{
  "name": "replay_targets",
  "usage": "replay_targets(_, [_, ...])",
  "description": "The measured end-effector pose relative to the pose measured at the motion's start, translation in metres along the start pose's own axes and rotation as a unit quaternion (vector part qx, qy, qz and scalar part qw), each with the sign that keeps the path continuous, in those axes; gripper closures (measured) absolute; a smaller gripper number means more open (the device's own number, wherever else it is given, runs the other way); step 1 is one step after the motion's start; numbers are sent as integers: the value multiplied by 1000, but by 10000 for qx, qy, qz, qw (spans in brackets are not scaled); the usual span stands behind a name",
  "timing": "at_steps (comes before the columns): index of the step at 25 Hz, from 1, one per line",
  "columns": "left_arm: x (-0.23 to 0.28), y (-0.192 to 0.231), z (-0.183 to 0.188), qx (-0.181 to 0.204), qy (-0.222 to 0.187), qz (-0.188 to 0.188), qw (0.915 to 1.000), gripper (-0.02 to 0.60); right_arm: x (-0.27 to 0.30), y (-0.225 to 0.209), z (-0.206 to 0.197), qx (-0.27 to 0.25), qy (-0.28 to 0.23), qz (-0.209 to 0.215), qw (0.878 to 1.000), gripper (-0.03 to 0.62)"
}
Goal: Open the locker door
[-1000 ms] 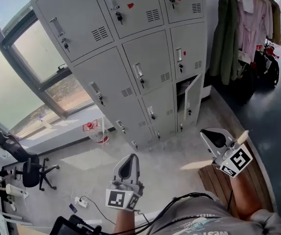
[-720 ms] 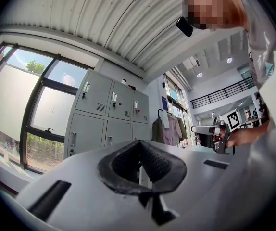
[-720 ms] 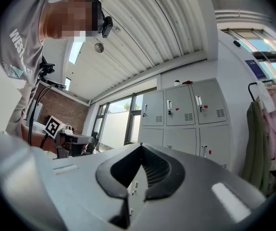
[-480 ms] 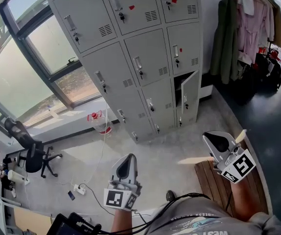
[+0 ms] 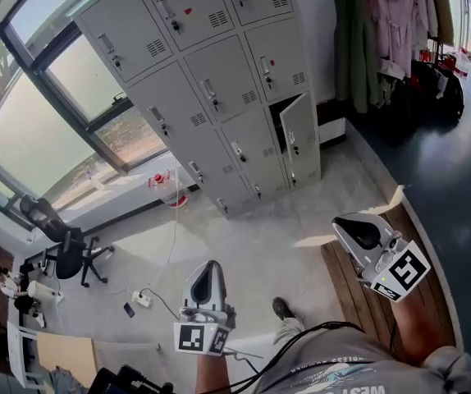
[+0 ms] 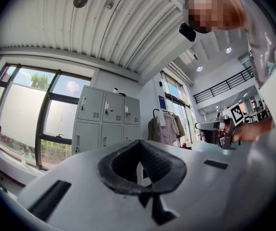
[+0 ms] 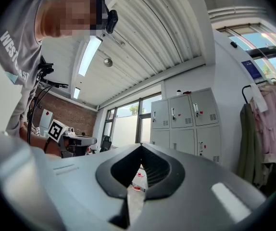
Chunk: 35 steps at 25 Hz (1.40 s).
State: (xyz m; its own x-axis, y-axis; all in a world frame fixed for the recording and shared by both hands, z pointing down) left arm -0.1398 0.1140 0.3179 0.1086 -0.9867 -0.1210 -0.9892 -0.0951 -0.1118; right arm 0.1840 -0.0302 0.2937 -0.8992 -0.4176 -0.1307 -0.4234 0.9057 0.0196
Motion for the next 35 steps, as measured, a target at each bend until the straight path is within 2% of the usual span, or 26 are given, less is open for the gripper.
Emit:
replay_targets(9, [-86, -42, 32, 81, -86, 295, 9995, 575, -47, 55, 17, 67, 13, 297, 9995, 600])
replay_targets(14, [-134, -50, 37, 66, -91, 352, 9993, 575, -64, 91, 19, 80, 91, 261, 9996, 600])
replay_targets(20, [-202, -67, 47, 35, -136, 210, 9997, 575, -102, 153, 26, 84, 112, 152, 9998, 600])
replay_targets(29, [-316, -109, 83, 58, -293, -51, 9995, 575, -178, 258, 57, 107, -3, 89, 9999, 600])
replay_targets(35, [-361, -132, 96, 52, -267, -150, 9995, 575, -211, 304, 71, 15, 49, 119, 9999, 602])
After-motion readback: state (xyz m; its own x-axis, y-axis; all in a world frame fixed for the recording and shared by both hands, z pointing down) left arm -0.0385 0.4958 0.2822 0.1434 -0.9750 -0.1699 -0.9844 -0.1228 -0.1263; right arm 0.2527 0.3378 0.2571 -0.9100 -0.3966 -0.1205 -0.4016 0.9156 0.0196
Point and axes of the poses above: the fingertips, and each gripper's own axes: x forward along the fingers, y to its left, z out of its top, the point moved 9 cm from there along -x, backward along the fingers, and after that the axes turned 4 degrees about x, right-handed, at the moved point
